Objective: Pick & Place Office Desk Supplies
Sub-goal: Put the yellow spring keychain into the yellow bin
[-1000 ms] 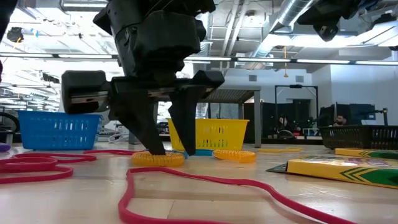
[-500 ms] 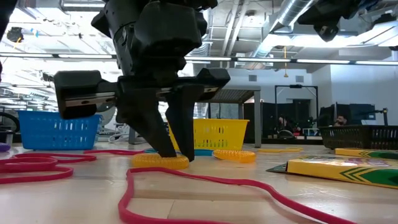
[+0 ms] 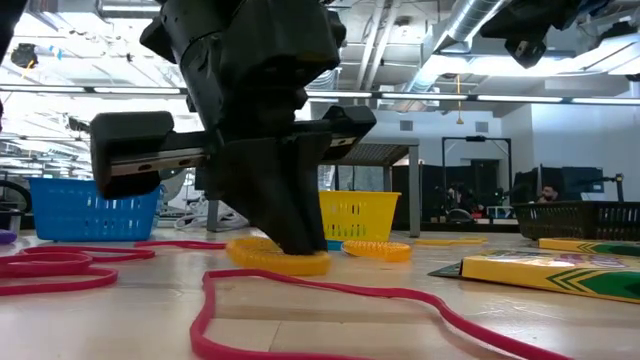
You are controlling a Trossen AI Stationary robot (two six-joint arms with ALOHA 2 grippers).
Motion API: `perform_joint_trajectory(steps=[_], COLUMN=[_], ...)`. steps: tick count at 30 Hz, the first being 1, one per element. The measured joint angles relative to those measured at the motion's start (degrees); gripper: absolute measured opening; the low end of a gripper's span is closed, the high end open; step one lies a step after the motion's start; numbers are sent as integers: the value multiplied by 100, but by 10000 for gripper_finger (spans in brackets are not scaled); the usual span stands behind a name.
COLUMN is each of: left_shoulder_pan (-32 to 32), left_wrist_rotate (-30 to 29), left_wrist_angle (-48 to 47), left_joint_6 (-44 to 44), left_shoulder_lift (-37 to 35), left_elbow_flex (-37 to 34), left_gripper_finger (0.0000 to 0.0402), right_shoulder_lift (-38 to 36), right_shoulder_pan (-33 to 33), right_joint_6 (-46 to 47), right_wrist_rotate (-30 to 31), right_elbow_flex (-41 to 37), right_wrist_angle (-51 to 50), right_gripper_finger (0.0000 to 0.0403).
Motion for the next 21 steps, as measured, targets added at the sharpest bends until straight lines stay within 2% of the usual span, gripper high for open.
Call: perform_joint_trajectory(steps=[6,10,14,16,19,21], left_shoulder_pan=[51,255,753,1079,1654,2018], left_wrist_rotate=[-431,-814,-990,-933,-735,-411], left_wrist_angle=[245,237,323,404,670,905], left_joint_6=[-182,-540,-1035,-1453,-2583,-3274], left_shoulder_lift=[-437,-1095,-1895,-2278,-2717,-2934], left_elbow_flex=[-4,0,-74,-248,-636,-1006], left_gripper_finger=[4,4,3,3,2,2], right_shoulder_lift=[-4,-2,-4,1,0,0], right_shoulder_pan=[0,0,0,-4,-4,-4], right_joint_6=[-28,-50,-63,-64,-58,-48], right_wrist_rotate=[2,2,4,4,4,4], right_elbow_flex=[-2,-2,-2,-2,-2,-2], right_wrist_angle=[-28,-57,-39,-39,-35,-34], right_gripper_finger=[0,0,0,0,0,0])
